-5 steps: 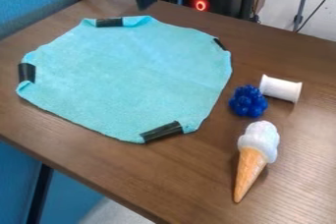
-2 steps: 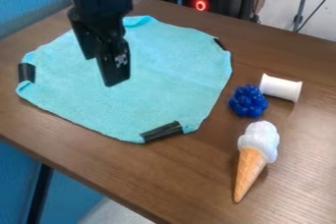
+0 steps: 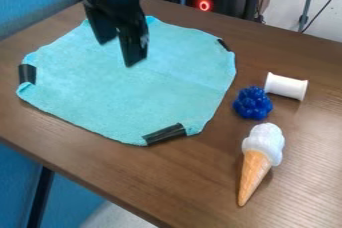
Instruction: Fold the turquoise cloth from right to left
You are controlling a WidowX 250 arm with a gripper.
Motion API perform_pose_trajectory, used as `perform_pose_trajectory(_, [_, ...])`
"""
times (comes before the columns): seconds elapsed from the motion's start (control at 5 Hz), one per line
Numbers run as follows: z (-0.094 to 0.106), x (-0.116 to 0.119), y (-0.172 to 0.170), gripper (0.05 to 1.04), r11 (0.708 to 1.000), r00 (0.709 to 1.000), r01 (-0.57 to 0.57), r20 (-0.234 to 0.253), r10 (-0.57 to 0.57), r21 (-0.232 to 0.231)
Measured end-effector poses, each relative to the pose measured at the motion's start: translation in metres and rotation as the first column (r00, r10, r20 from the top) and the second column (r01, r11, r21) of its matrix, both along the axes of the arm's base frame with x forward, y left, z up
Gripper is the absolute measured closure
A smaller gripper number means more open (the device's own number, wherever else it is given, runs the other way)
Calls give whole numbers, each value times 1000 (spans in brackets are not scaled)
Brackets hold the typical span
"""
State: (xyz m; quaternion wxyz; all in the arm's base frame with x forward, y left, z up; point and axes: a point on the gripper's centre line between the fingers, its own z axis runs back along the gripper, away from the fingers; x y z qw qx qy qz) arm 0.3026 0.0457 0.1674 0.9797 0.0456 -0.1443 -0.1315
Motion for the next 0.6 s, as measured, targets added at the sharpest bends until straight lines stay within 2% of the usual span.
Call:
perform_pose_trajectory(0.2, [18, 11, 52, 84, 963, 963, -250, 83, 258, -96])
perform_pose_trajectory(0.4, [25, -3, 98, 84, 846, 857, -474, 94, 507, -243])
perform_pose_trajectory(0.6, [31, -27, 122, 84, 678, 711, -676, -14, 703, -288])
